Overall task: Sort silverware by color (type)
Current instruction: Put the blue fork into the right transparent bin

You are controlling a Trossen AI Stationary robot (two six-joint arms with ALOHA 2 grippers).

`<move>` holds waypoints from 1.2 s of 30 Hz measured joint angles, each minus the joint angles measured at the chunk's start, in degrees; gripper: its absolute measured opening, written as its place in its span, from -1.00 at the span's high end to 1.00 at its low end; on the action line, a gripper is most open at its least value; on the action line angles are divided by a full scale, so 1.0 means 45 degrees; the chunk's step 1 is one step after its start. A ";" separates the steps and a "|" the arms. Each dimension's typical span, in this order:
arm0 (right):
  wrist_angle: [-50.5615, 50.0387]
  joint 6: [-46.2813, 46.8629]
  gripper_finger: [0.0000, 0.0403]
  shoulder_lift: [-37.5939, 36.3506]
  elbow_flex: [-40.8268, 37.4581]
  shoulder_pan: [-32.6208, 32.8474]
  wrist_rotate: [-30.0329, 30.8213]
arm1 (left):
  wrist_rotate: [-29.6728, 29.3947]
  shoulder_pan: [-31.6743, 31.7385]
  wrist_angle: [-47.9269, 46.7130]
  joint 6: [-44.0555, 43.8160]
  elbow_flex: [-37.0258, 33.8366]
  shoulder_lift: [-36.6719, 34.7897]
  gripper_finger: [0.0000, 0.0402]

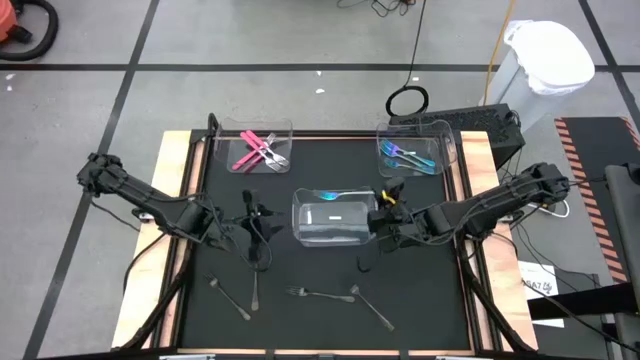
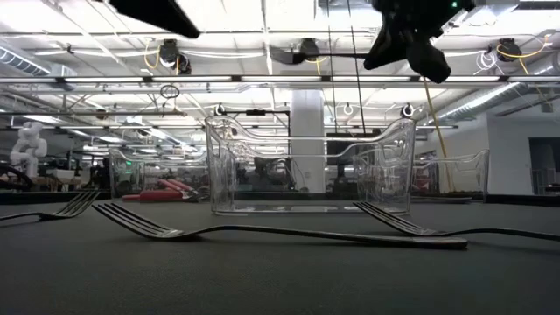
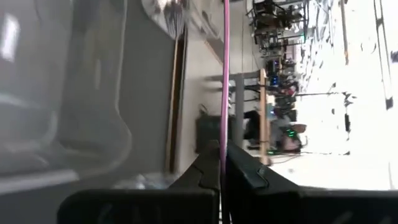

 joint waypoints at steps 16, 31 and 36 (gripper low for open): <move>-0.0193 -0.4861 1.00 -0.2553 -0.0005 -0.4670 -0.2522 | 0.0183 -0.0714 -0.0976 -0.0417 -0.0005 -0.0175 0.18; -0.2369 -0.3117 1.00 -0.4036 -0.0020 -0.7991 -0.3647 | 0.0189 -0.0704 -0.0917 -0.0403 -0.0005 -0.0175 0.18; -0.2336 -0.3365 1.00 -0.4036 -0.0454 -0.8963 -0.3896 | 0.0210 -0.0704 -0.0903 -0.0403 -0.0010 -0.0175 0.18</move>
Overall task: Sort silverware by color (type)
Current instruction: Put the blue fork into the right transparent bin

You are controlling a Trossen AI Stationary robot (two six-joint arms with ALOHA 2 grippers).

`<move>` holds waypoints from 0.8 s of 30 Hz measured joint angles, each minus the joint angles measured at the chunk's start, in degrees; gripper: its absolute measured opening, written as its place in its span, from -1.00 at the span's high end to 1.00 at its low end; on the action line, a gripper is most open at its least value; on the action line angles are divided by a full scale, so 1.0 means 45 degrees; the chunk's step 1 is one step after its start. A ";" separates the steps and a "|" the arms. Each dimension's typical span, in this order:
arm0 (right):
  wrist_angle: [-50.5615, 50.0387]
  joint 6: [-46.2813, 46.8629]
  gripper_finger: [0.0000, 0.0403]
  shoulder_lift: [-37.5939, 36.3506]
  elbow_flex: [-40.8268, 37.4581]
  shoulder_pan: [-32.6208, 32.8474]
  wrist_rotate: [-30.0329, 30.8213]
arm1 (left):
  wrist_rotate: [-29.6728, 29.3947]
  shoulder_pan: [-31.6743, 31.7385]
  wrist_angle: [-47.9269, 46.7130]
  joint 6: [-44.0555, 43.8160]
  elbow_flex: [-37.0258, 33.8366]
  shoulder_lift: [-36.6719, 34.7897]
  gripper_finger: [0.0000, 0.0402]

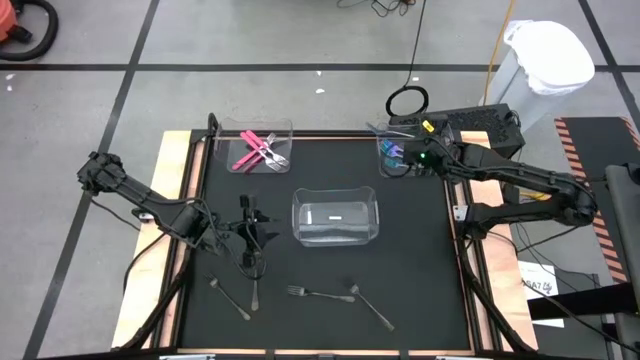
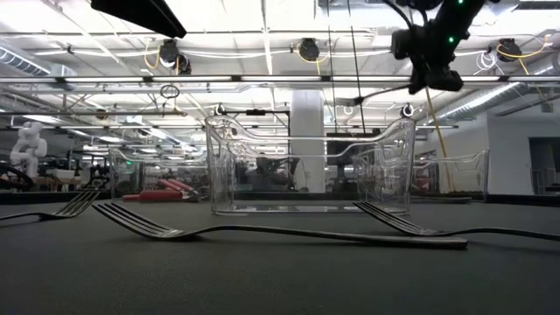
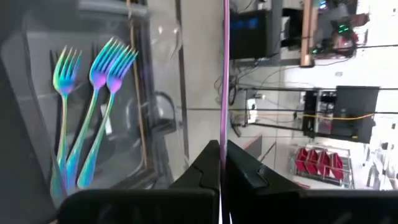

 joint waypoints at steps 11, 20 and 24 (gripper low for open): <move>0.0049 -0.0595 1.00 0.0000 -0.1503 -0.2047 -0.1140 | 0.0019 0.0000 0.0357 -0.0005 -0.0001 0.0000 0.18; 0.0808 -0.2103 0.99 0.0000 -0.2237 -0.2821 -0.1281 | 0.0028 -0.0004 0.0359 0.0005 -0.0005 0.0000 0.18; 0.1007 -0.2314 0.98 0.0023 -0.2353 -0.2988 -0.1455 | 0.0038 -0.0005 0.0355 0.0005 -0.0005 0.0000 0.18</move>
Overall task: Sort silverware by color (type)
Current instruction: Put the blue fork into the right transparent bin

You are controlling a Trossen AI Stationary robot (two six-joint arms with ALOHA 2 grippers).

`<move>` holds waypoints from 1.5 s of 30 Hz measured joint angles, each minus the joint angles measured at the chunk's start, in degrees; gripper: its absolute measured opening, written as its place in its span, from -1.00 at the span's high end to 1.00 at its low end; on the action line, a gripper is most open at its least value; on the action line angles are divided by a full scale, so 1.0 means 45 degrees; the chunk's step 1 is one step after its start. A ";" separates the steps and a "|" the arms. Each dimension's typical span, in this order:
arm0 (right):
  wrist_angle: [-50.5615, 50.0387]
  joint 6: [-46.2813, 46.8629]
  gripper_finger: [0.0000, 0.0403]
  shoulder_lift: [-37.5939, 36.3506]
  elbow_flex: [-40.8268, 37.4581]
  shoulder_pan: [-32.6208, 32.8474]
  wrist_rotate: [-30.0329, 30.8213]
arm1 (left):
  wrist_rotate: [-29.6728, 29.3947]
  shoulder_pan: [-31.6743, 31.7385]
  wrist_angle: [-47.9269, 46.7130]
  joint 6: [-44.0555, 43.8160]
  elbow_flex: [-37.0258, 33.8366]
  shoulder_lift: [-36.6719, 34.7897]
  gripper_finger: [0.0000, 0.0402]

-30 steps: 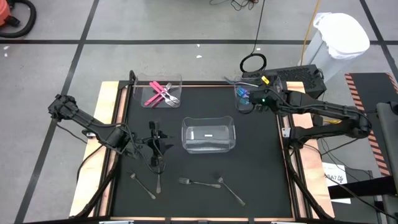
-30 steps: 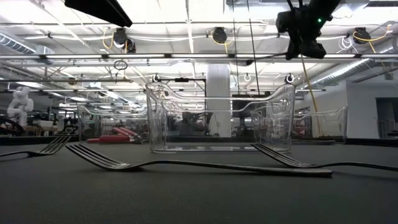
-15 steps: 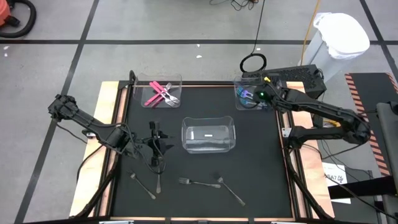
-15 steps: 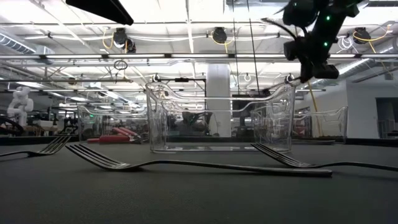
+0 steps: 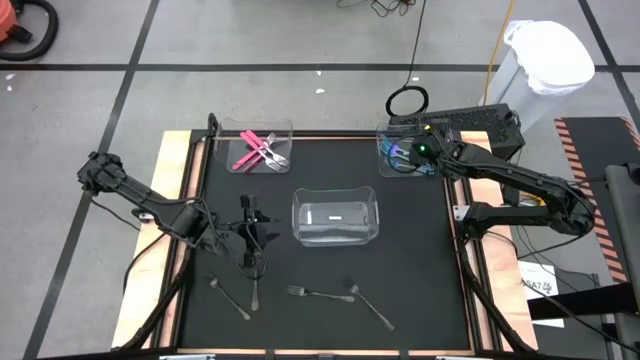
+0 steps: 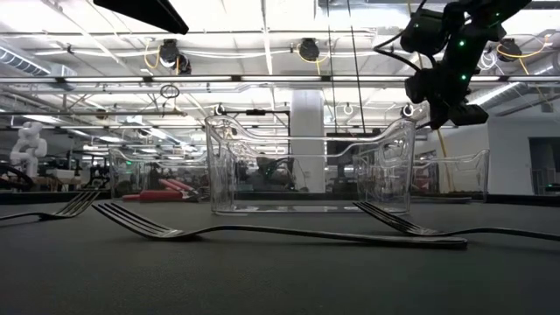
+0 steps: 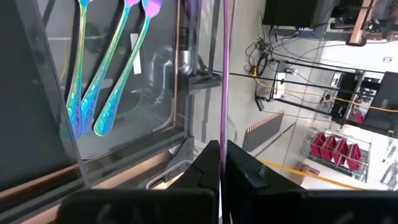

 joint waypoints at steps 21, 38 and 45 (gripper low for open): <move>0.0398 -0.0196 0.97 0.1804 0.0000 -0.1273 -0.1276 | 0.0001 0.0001 -0.0019 0.0000 0.0002 0.0000 0.18; 0.0392 -0.0186 0.92 0.1804 0.0000 -0.1711 -0.2334 | 0.0072 0.0001 0.0120 -0.0010 0.0000 0.0000 0.18; 0.0389 -0.0138 0.83 0.1804 0.0000 -0.1711 -0.2337 | 0.0073 0.0000 0.0355 -0.0005 0.0000 0.0000 0.18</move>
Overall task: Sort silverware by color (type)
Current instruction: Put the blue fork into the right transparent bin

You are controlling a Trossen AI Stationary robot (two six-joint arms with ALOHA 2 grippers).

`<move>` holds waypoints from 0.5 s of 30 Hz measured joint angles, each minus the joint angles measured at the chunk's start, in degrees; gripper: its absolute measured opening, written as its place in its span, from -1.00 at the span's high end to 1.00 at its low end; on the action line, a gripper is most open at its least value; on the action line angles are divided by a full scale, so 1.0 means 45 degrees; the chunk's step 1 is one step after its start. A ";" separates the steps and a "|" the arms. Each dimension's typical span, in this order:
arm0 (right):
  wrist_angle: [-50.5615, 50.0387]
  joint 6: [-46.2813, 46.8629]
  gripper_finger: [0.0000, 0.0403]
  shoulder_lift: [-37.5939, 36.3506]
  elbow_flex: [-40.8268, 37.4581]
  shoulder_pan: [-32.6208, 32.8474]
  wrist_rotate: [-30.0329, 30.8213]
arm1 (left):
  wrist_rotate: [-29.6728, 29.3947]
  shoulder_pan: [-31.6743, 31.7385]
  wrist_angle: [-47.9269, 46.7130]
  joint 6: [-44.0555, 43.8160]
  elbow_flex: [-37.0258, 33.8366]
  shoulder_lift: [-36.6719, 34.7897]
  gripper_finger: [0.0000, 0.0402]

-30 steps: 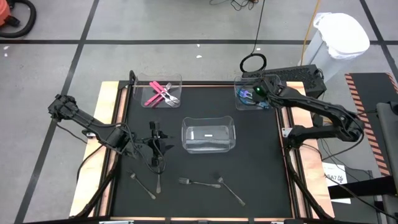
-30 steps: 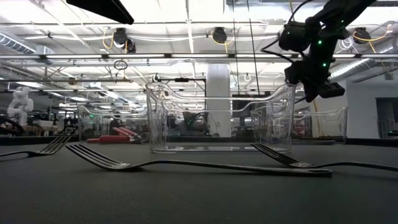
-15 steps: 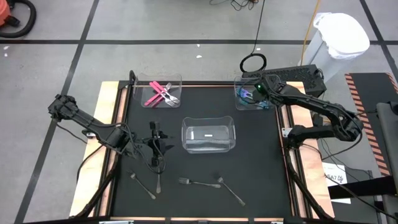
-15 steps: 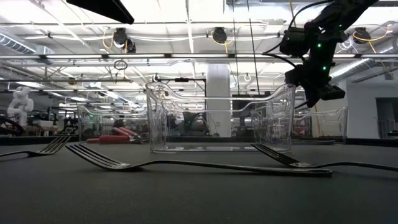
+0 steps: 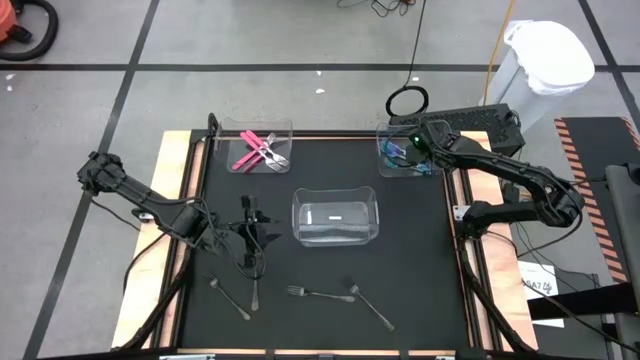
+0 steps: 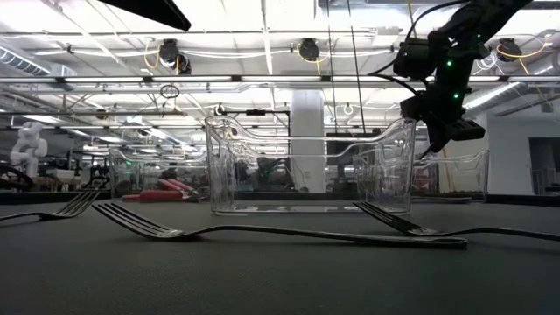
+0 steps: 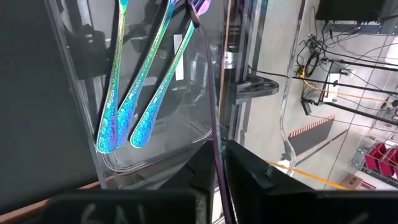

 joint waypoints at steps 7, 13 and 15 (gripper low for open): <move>0.0000 0.0034 0.79 0.0000 0.0000 0.0005 0.0000 | 0.0005 0.0001 -0.0001 0.0000 0.0000 0.0000 0.18; 0.0000 0.0291 0.64 0.0000 0.0000 0.0005 0.0003 | 0.0005 0.0000 -0.0001 0.0000 0.0000 0.0000 0.18; 0.0000 0.0293 0.57 0.0000 0.0000 0.0005 0.0008 | 0.0010 0.0003 -0.0003 0.0000 0.0000 0.0000 0.18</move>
